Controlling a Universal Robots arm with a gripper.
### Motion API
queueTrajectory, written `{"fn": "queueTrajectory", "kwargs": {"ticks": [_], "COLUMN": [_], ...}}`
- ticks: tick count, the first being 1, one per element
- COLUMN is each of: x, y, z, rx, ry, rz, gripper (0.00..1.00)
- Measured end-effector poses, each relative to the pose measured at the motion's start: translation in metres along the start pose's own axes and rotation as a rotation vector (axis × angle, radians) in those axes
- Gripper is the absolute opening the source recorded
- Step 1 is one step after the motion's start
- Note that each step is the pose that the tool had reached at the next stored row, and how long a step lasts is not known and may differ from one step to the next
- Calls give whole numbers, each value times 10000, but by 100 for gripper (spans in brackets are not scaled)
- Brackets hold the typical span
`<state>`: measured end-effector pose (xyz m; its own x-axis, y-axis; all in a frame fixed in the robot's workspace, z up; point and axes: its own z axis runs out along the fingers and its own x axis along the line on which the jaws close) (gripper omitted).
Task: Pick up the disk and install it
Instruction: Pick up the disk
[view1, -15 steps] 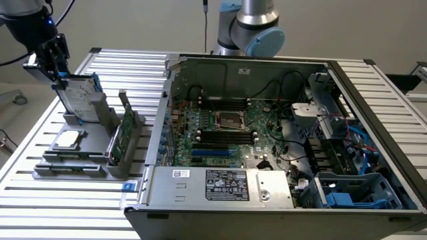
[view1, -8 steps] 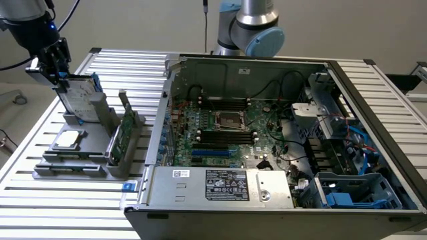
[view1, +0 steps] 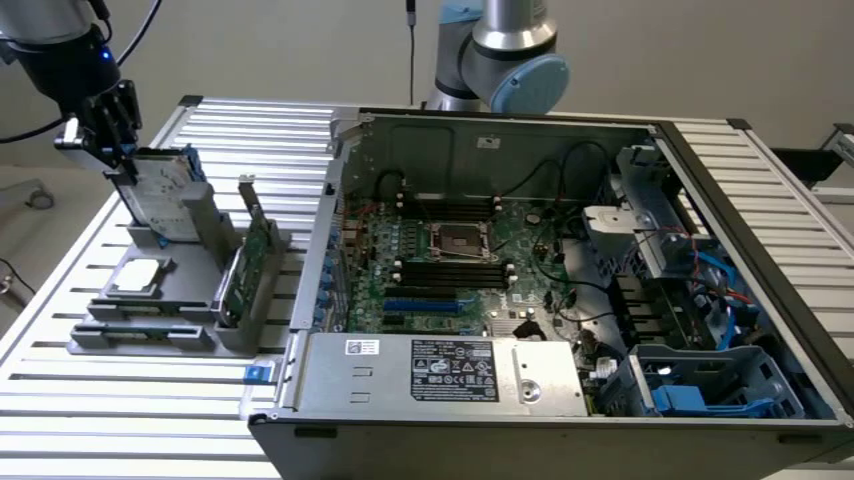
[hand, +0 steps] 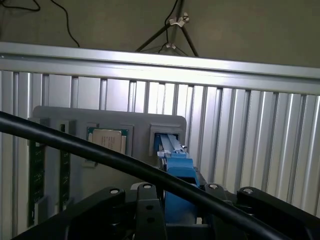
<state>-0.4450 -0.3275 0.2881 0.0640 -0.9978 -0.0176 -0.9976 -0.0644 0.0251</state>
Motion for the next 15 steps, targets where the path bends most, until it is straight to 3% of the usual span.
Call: {"fn": "queueTrajectory", "kwargs": {"ticks": [15], "x": [5], "y": [0], "z": [4], "rx": [1], "ry": [6], "rz": [1], "gripper": [33]}}
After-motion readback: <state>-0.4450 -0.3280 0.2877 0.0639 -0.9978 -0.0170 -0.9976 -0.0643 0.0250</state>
